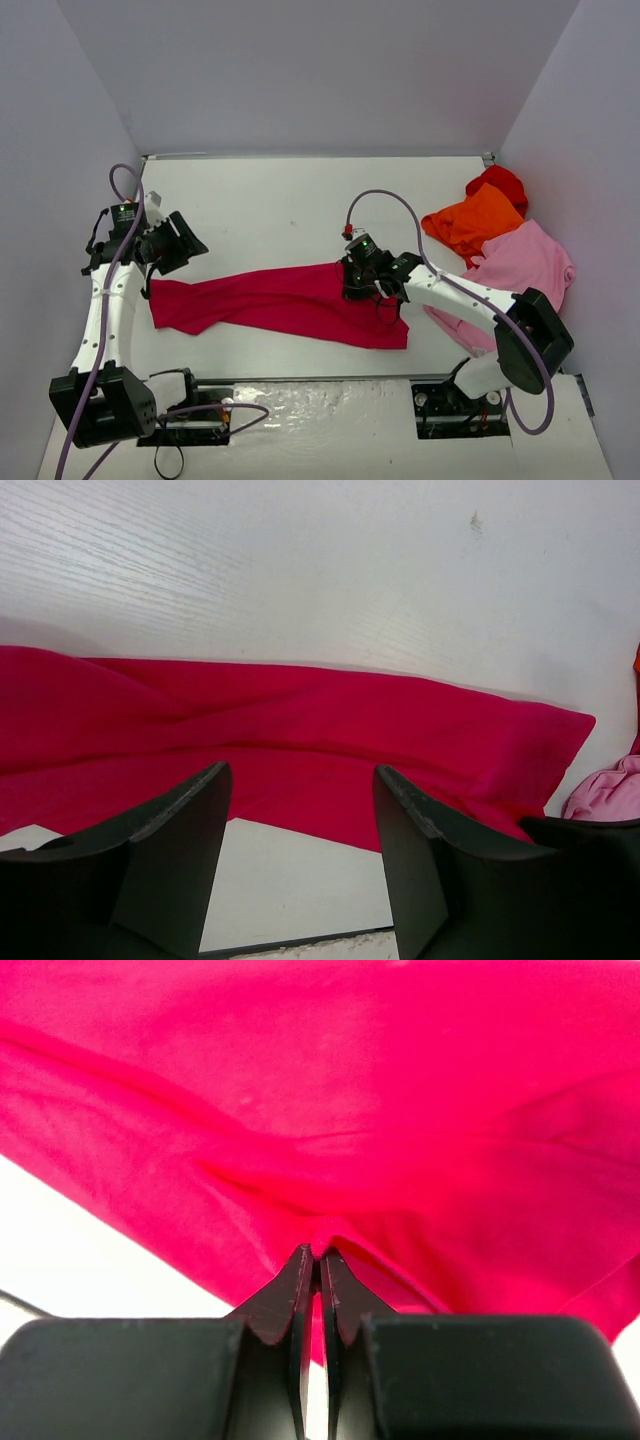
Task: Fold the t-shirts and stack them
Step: Fold the other side of the tshirt into a rectangle, then rotate the tshirt 90 degrees
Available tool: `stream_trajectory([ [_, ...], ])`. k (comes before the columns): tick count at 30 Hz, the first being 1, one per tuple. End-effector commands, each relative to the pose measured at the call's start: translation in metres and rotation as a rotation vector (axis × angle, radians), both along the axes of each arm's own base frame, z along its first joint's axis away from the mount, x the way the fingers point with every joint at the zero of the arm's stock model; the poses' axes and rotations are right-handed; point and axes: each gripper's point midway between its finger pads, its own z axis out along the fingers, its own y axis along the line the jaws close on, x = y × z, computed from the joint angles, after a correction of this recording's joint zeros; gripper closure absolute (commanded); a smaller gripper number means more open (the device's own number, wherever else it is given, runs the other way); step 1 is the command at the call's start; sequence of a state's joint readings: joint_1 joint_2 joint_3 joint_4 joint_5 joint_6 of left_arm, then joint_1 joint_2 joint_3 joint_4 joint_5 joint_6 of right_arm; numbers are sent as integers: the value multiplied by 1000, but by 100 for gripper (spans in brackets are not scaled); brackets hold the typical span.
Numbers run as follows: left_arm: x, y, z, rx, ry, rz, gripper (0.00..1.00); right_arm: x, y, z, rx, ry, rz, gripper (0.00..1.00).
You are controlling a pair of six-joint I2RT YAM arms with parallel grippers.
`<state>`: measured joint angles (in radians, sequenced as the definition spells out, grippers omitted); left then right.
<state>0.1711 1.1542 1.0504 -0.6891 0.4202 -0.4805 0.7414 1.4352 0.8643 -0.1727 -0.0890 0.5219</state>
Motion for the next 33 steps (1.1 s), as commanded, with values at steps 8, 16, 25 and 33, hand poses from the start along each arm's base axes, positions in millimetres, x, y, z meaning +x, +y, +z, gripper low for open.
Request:
stream_trajectory([
  [8, 19, -4, 7, 5, -69, -44, 45, -54, 48, 11, 29, 2, 8, 100],
  [16, 24, -12, -5, -27, -57, -94, 45, -132, 88, 10, 75, 36, 26, 74],
  [25, 22, -19, 2, -43, -81, -117, 45, -89, 66, 38, 25, -138, -88, 45],
  [33, 20, -20, 11, -33, -89, -111, 45, -23, -8, 1, -172, -119, -174, 50],
])
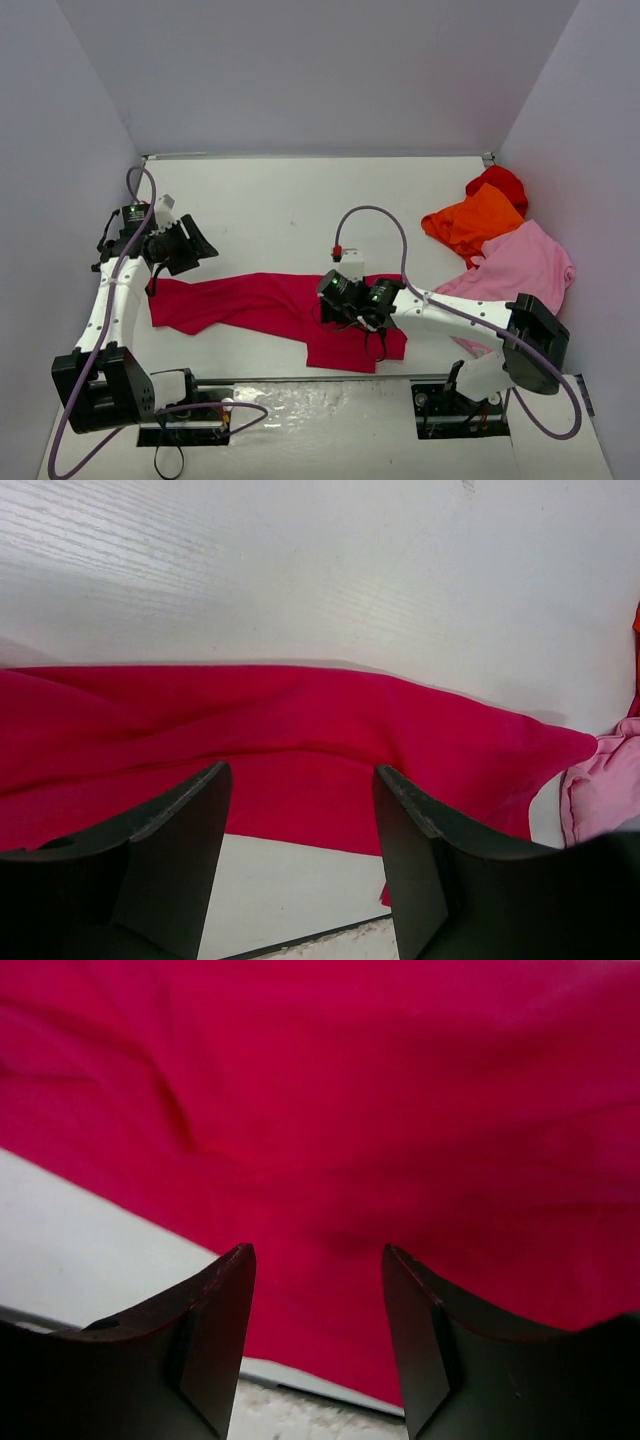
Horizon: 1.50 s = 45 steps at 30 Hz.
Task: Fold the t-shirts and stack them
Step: Rotate the tshirt 90 degrees
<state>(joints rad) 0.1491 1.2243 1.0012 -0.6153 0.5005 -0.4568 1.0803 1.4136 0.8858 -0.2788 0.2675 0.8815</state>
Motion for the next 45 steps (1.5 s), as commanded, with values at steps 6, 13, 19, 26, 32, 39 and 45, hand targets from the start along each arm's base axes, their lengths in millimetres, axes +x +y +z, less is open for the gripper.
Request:
stream_trajectory([
  [6, 13, -6, 32, 13, -112, -15, 45, 60, -64, -21, -177, -23, -42, 50],
  [13, 12, -7, 33, 26, -106, -18, 45, 73, -41, -43, -165, 41, 39, 49],
  [19, 12, -5, 35, 41, -107, -8, 45, 76, -33, -41, -141, 37, 59, 74],
  [26, 12, -4, 33, 45, -101, -9, 45, 85, -34, -30, -157, 5, 59, 87],
  [32, 14, -3, 37, 52, -107, -6, 45, 112, -46, -19, -181, -38, 24, 98],
  [39, 16, -1, 38, 56, -109, 0, 45, 144, -65, -14, -221, -66, -18, 100],
  [45, 18, -3, 37, 53, -107, 0, 45, 166, -58, 11, -178, -119, -21, 100],
])
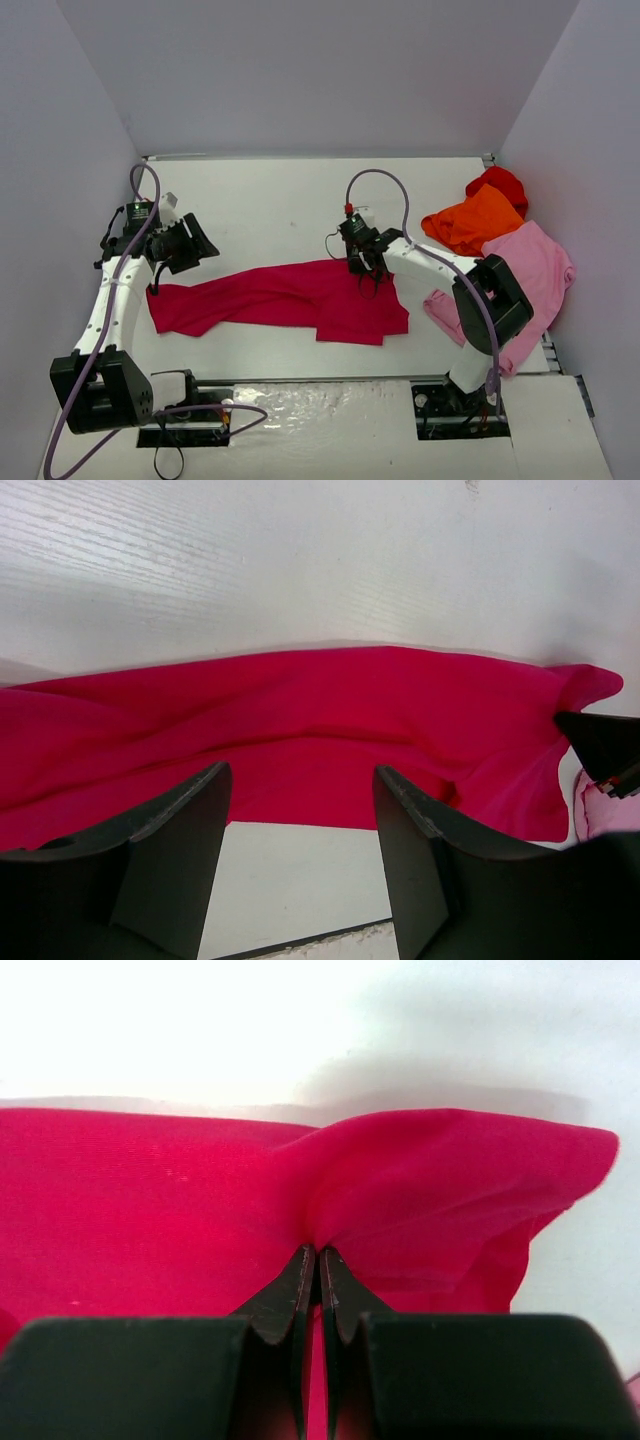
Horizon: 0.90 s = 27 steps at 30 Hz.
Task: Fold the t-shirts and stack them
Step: Rotate the tshirt 90 degrees
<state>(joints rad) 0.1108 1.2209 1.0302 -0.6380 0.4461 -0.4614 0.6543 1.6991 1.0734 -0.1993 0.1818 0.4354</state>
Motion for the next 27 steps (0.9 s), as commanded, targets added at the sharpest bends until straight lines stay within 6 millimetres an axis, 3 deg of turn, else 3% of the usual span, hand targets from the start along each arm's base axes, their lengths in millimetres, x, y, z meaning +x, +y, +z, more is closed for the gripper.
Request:
stream_trajectory([
  [1, 18, 0, 31, 12, -103, 1, 45, 30, 9, 41, 30, -115, 8, 100],
  [8, 20, -1, 29, 13, -100, 0, 45, 51, 17, 57, 55, -153, 12, 100],
  [13, 23, -4, 28, 9, -99, -3, 45, 79, 3, 47, 11, -174, -36, 100],
  [17, 24, -4, 25, 9, -90, -3, 45, 88, -3, 24, -25, -144, -54, 100],
  [19, 25, -5, 24, 12, -87, -4, 45, 94, -10, 10, -69, -138, -76, 83],
  [21, 26, -5, 24, 12, -88, -5, 45, 97, -14, 6, -86, -139, -89, 58],
  [22, 27, -5, 24, 13, -88, -6, 45, 98, -15, 6, -87, -141, -96, 51],
  [24, 27, -4, 24, 14, -86, -4, 45, 101, -17, 16, -74, -165, -112, 43],
  [27, 27, -5, 28, 20, -100, -4, 45, 99, -15, 39, -29, -203, -117, 41],
])
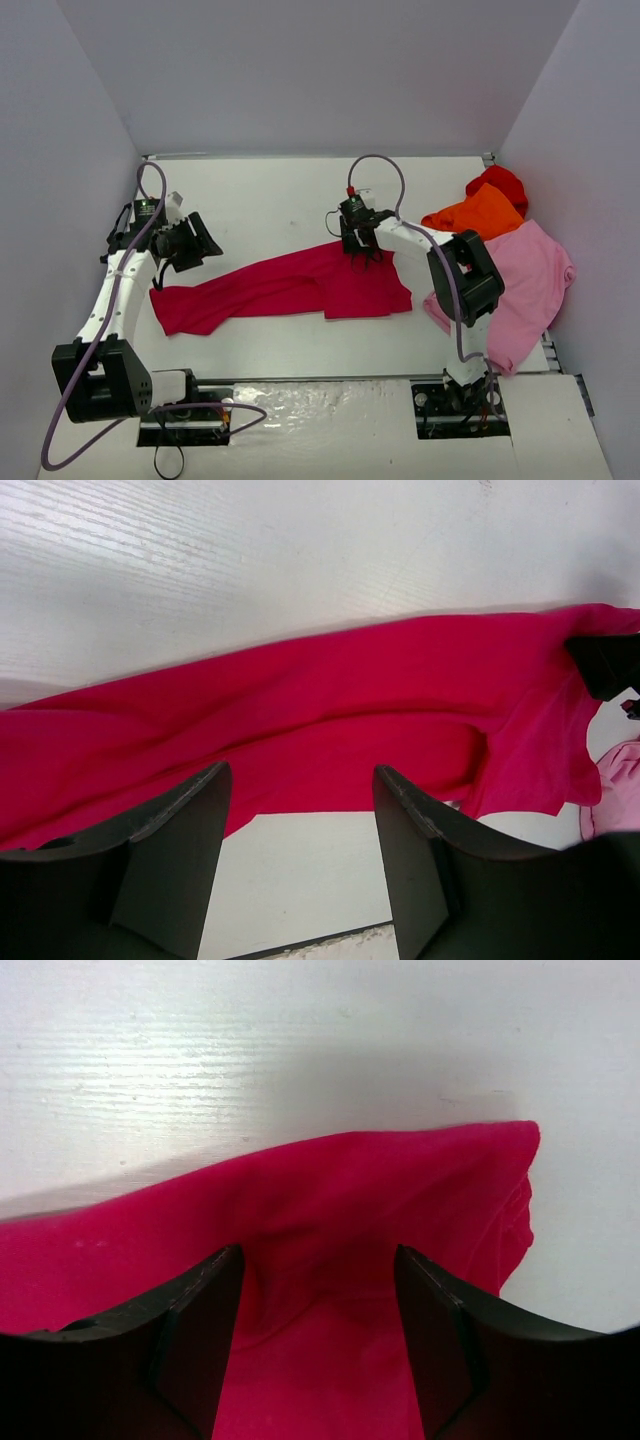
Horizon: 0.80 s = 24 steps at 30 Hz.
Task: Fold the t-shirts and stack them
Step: Rotate the tshirt 90 degrees
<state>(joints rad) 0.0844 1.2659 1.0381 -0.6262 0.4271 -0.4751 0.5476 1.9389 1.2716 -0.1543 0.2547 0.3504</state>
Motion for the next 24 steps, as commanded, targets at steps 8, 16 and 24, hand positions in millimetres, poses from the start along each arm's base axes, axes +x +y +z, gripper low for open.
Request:
stream_trajectory([
  [8, 20, -6, 43, 35, -144, -23, 45, -35, 28, 99, 303, -133, 37, 51],
  [16, 20, -27, 41, -36, -136, -64, 45, -99, 25, 22, 321, 101, 34, 99],
  [24, 12, -23, 53, -7, -147, -56, 45, -91, 9, -23, 200, 161, -4, 100],
])
